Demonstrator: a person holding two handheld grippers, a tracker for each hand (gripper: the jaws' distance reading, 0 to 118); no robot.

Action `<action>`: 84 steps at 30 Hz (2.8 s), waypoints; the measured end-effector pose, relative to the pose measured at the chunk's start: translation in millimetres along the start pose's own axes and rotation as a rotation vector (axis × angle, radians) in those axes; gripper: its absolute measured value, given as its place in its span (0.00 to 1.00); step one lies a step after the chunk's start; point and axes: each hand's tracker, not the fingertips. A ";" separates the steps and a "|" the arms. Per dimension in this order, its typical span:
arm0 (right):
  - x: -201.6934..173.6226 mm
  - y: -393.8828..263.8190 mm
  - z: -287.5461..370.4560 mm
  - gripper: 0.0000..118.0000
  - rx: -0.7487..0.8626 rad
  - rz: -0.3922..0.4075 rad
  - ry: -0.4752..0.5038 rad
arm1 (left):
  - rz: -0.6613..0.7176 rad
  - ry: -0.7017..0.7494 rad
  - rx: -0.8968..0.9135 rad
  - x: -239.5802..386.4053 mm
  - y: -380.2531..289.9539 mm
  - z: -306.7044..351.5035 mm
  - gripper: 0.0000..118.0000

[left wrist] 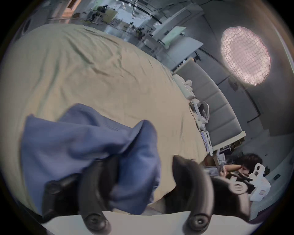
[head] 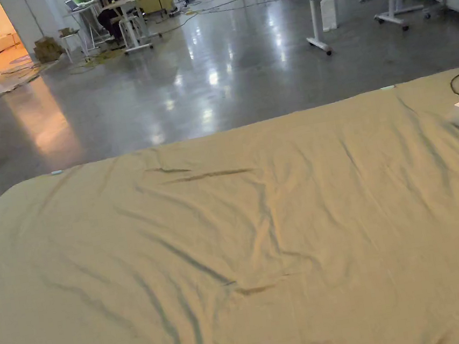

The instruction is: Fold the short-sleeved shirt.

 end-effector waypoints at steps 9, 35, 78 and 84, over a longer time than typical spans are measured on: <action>20.4 -7.0 -7.1 0.00 -0.009 -0.108 0.030 | 0.091 -0.019 0.196 -4.8 20.8 54.9 0.63; -88.2 48.6 -171.5 0.00 -0.230 -0.083 0.372 | 0.130 -0.062 0.243 -42.1 -19.1 136.8 0.03; -25.4 33.1 -182.9 0.00 -0.383 -0.144 0.352 | 0.186 0.053 0.158 -141.0 84.9 229.5 0.29; -11.2 9.8 -177.0 0.00 -0.439 -0.168 0.293 | 0.305 0.284 0.222 -221.2 104.6 327.9 0.29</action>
